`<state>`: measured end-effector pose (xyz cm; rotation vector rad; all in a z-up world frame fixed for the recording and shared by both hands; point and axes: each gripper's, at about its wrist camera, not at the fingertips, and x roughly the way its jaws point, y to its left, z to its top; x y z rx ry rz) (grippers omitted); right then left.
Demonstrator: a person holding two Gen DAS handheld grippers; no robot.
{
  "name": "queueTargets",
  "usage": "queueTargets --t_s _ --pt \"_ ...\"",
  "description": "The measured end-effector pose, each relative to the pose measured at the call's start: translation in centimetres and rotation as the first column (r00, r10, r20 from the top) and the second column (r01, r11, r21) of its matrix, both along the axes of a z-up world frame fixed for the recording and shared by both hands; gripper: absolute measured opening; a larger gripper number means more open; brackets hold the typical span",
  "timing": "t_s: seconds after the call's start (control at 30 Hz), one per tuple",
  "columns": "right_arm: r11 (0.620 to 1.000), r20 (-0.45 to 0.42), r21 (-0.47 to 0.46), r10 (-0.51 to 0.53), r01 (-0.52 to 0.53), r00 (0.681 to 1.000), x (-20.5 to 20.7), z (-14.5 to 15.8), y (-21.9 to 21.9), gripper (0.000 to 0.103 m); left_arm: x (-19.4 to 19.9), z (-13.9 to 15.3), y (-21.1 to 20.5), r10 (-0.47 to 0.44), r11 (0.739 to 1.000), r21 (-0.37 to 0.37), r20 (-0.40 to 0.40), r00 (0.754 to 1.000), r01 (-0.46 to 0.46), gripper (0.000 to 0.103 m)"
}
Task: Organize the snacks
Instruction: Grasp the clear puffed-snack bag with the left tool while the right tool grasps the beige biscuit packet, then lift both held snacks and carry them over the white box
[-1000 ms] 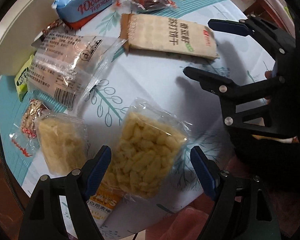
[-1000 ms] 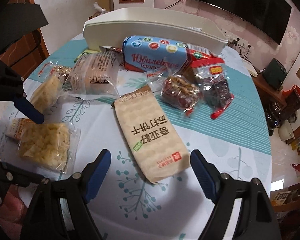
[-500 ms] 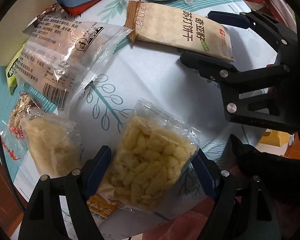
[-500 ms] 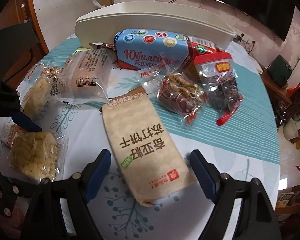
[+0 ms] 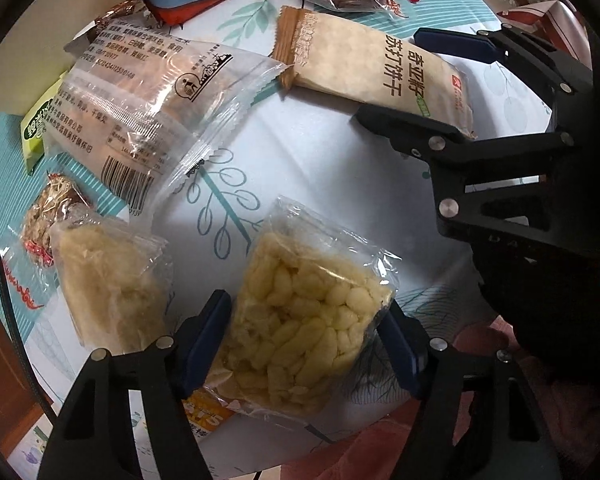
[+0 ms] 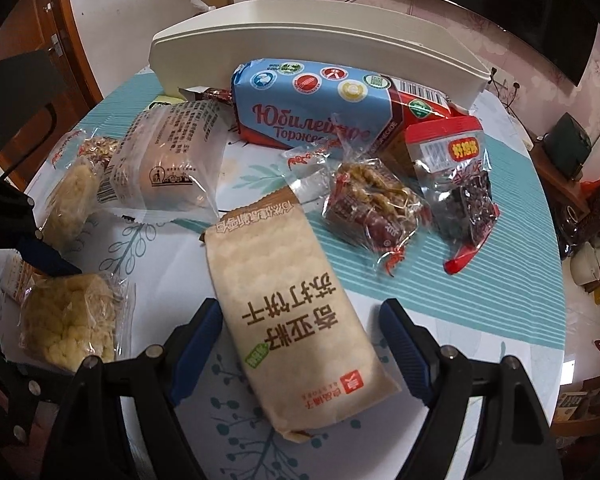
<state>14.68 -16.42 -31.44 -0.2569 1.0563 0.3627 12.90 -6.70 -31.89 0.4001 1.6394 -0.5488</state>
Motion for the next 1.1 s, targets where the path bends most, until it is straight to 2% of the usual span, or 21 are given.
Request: queueTargets --t_s 0.07,0.2,0.6,0.83,0.97,1.1 --pt "1.0 -0.002 -0.002 0.008 -0.008 1.0 0.4 0.2 0.4 0.07 -0.4 0.2 0.2 0.003 1.0 -0.005 -0.003 1.0 -0.003 0.07" --pt "1.0 -0.011 -0.009 -0.015 0.015 1.0 0.3 0.4 0.7 0.066 -0.8 0.4 0.9 0.014 1.0 -0.016 -0.02 1.0 -0.014 0.067" --pt "0.99 -0.068 -0.047 -0.137 0.134 0.988 0.3 0.7 1.6 0.062 -1.9 2.0 4.4 0.028 0.997 -0.067 -0.056 0.998 -0.032 0.067" --pt "0.977 -0.096 -0.042 -0.212 0.209 0.973 -1.0 1.0 2.2 0.062 -2.0 4.1 7.0 0.011 0.996 -0.087 -0.023 1.0 -0.012 0.066" --pt "0.969 -0.102 -0.026 -0.247 0.246 0.963 -1.8 1.6 2.5 0.059 -1.8 5.2 9.1 0.007 0.996 -0.091 -0.013 1.0 -0.008 0.066" --pt "0.966 -0.096 -0.019 -0.26 0.26 0.961 -2.8 2.4 3.7 0.059 -1.3 7.4 10.5 0.017 0.995 -0.103 0.01 1.0 -0.016 0.066"
